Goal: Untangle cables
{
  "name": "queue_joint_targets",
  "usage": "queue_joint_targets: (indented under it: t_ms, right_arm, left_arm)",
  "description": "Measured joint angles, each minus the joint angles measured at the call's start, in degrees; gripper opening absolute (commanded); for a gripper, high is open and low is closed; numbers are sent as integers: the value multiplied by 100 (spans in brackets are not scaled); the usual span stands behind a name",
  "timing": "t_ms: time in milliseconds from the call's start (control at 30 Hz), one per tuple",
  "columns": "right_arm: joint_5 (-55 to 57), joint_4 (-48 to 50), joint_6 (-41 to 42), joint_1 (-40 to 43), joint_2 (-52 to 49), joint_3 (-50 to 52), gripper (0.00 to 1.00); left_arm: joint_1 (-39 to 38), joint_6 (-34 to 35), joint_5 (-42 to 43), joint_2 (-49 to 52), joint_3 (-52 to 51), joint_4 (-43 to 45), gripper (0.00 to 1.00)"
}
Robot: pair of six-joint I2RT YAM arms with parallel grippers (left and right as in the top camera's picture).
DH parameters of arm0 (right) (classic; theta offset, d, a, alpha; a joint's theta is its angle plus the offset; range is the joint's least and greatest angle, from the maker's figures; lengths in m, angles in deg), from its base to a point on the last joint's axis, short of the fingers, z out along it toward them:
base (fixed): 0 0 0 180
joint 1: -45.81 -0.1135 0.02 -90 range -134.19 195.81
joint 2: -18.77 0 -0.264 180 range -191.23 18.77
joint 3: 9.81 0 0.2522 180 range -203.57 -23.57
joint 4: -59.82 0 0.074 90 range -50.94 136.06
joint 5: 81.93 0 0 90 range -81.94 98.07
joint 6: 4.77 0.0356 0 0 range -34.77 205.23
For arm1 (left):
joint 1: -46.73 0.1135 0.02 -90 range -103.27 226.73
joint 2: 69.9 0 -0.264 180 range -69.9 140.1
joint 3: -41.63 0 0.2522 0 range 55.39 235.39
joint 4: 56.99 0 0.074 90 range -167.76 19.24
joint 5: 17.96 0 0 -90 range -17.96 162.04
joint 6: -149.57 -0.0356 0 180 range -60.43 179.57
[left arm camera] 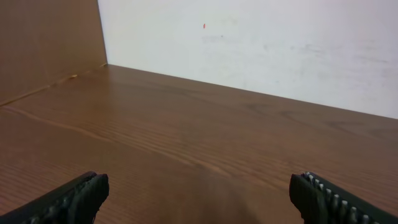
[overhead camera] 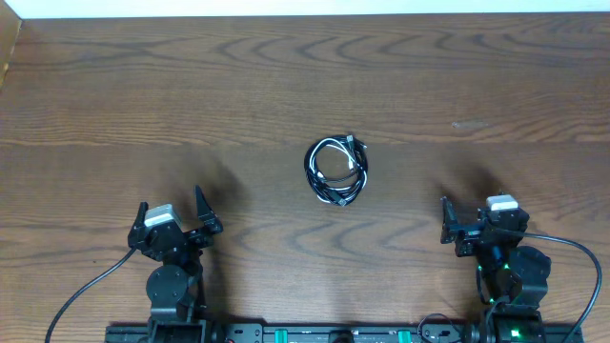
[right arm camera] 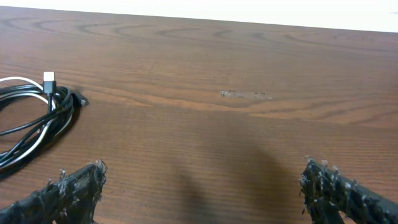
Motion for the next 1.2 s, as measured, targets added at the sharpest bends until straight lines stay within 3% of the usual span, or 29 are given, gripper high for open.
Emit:
queue_joint_targets:
  t_ms: [433, 767, 933, 1200]
  right_arm:
    - [-487, 37, 68, 0, 2, 0, 99]
    - [-636, 42, 70, 0, -72, 0, 99]
    - [-861, 35, 90, 0, -153, -20, 99]
    - [-1403, -273, 105, 0, -498, -507, 99]
  left_arm:
    - [0, 0, 87, 0, -33, 199, 98]
    - [-2, -2, 1071, 166, -37, 262, 98]
    - [0, -2, 1478, 881, 275, 238, 98]
    - [0, -7, 2269, 2990, 1967, 205, 98]
